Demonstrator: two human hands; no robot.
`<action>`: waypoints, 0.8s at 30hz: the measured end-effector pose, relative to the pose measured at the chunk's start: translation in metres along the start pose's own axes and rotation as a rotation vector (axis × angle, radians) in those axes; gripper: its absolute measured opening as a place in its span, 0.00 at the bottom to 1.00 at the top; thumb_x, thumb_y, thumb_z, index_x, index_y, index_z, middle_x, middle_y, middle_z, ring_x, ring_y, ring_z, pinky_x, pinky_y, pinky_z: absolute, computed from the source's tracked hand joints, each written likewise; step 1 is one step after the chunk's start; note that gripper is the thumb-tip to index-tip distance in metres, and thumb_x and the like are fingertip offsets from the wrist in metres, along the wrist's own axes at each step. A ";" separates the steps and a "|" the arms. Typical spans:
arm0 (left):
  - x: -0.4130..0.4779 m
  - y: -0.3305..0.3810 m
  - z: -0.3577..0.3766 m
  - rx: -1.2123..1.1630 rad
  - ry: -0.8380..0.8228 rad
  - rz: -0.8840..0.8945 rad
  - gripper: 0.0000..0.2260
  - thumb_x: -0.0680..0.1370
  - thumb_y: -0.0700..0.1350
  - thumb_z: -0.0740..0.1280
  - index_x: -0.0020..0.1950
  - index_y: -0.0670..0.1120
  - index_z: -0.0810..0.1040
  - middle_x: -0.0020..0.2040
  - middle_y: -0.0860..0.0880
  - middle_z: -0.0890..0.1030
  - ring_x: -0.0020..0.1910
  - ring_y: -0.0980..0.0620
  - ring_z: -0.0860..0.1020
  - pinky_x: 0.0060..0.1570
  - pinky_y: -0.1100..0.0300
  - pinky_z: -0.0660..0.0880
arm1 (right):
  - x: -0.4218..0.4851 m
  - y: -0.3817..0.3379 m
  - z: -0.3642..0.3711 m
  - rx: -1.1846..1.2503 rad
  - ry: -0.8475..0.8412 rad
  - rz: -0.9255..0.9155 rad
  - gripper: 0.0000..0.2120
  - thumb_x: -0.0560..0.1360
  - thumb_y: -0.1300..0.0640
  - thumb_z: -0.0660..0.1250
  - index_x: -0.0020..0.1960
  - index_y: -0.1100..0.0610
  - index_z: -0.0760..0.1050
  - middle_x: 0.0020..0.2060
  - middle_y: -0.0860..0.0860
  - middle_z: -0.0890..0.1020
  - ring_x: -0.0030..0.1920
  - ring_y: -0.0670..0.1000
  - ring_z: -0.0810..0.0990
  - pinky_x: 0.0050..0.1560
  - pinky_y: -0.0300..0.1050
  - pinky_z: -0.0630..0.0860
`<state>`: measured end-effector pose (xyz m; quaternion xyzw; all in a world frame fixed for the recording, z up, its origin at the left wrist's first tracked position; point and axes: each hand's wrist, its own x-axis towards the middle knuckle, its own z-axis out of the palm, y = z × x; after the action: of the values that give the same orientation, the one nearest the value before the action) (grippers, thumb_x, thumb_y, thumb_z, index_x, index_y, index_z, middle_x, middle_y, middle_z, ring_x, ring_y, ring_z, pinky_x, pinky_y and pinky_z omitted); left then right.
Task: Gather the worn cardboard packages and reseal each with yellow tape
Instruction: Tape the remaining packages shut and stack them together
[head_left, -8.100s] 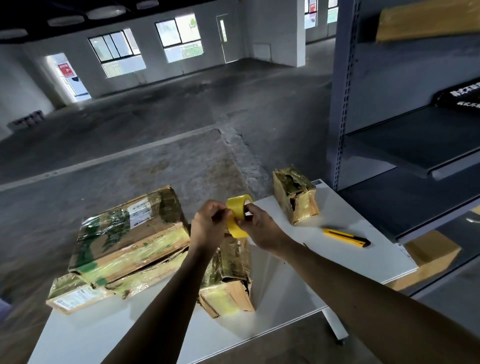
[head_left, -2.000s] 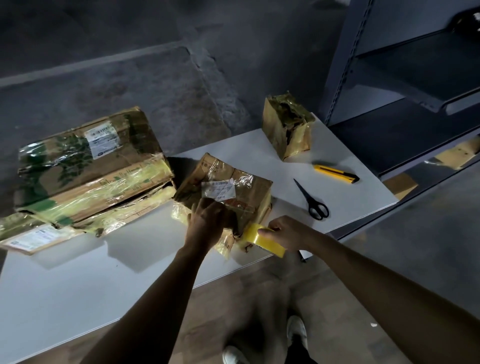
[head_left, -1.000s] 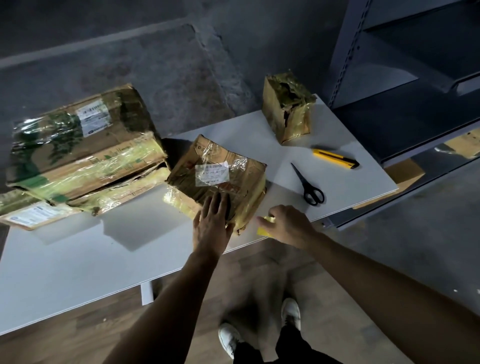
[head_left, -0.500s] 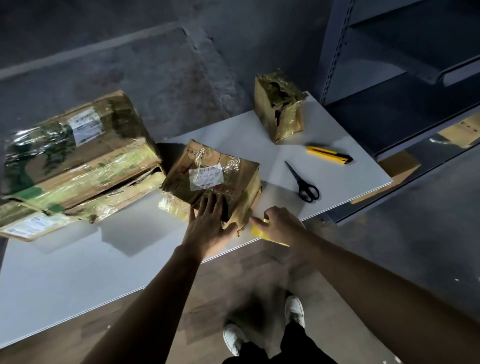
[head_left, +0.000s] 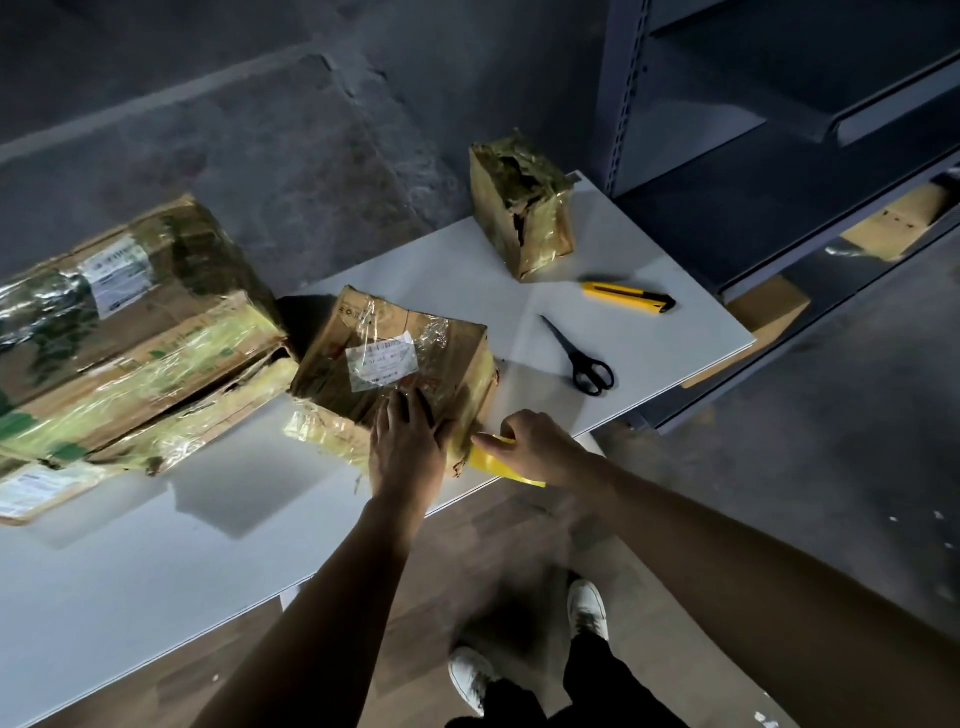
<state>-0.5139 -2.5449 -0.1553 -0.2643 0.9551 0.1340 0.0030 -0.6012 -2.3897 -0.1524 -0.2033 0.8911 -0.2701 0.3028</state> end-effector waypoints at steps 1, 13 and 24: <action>0.001 0.001 0.001 0.007 -0.002 -0.011 0.33 0.81 0.57 0.62 0.77 0.37 0.60 0.75 0.35 0.63 0.75 0.36 0.62 0.72 0.44 0.63 | -0.001 0.000 -0.001 0.004 -0.012 -0.018 0.25 0.77 0.39 0.66 0.31 0.50 0.60 0.30 0.51 0.65 0.40 0.58 0.69 0.41 0.42 0.62; 0.011 0.026 -0.030 0.048 0.034 -0.088 0.22 0.81 0.40 0.54 0.75 0.38 0.64 0.68 0.37 0.75 0.65 0.38 0.74 0.60 0.47 0.73 | -0.004 -0.003 -0.026 0.198 0.060 -0.087 0.20 0.76 0.38 0.67 0.39 0.54 0.74 0.36 0.52 0.75 0.38 0.51 0.75 0.37 0.43 0.68; 0.040 0.018 -0.124 -0.530 0.173 -0.298 0.20 0.83 0.50 0.60 0.51 0.33 0.80 0.44 0.34 0.82 0.46 0.36 0.81 0.36 0.55 0.69 | 0.003 -0.104 -0.138 0.796 0.113 -0.390 0.30 0.72 0.35 0.70 0.38 0.65 0.75 0.35 0.55 0.74 0.39 0.51 0.74 0.43 0.46 0.70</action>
<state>-0.5499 -2.5821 -0.0341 -0.4035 0.8342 0.3535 -0.1276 -0.6722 -2.4220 0.0016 -0.2200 0.6780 -0.6547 0.2516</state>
